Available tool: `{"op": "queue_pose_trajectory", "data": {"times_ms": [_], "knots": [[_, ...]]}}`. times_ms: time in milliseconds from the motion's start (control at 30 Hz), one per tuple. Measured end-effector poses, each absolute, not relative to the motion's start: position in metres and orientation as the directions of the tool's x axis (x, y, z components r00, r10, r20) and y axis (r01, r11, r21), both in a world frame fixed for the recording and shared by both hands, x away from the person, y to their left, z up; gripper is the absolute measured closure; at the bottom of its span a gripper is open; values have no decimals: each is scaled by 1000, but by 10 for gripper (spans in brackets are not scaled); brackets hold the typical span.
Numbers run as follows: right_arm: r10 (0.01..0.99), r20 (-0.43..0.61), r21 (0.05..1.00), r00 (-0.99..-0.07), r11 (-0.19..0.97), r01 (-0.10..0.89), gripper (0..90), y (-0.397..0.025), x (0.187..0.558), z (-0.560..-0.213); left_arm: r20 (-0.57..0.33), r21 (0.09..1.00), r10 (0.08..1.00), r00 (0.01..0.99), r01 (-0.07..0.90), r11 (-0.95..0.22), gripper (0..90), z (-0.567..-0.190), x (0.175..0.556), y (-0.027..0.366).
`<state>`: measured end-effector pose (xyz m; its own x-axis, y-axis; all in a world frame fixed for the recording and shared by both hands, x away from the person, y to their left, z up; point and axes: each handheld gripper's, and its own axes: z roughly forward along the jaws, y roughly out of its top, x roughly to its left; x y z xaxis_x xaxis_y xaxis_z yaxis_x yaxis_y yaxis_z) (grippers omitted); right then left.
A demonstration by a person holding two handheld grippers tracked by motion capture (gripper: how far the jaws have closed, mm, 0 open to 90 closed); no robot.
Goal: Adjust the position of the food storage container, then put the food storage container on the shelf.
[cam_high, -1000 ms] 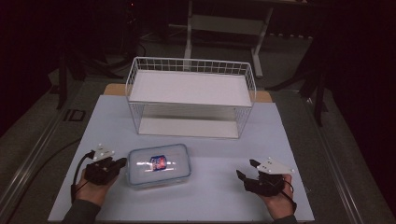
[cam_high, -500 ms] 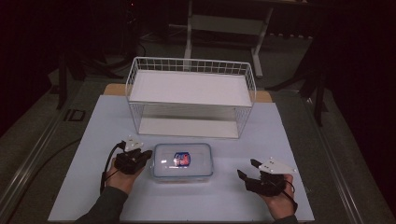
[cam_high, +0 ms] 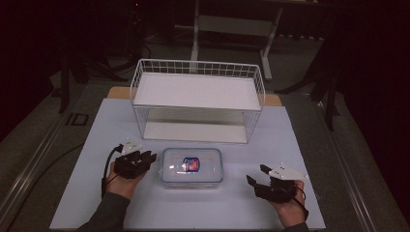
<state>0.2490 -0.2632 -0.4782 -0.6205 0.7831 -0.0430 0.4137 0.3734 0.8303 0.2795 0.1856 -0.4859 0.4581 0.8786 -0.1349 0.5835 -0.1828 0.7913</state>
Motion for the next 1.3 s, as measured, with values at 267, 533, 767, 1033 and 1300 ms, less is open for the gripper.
{"op": "queue_pose_trajectory", "data": {"times_ms": [267,533,767,1033,1300], "knots": [[778,-15,839,-628,352,415,359,-260,250,-477,-197,809,844,498,569,-147,504,-483,270,198],[719,109,843,-687,299,447,442,-226,261,-465,-270,803,797,541,583,-123,418,-479,270,189],[670,215,798,-710,299,524,338,-200,283,-471,-300,791,770,564,598,-129,380,-483,274,179],[663,308,734,-683,291,614,288,-185,304,-485,-305,777,754,582,609,-156,324,-488,278,168],[646,380,694,-662,274,665,212,-183,314,-494,-318,744,757,570,645,-174,284,-496,283,162]]}}
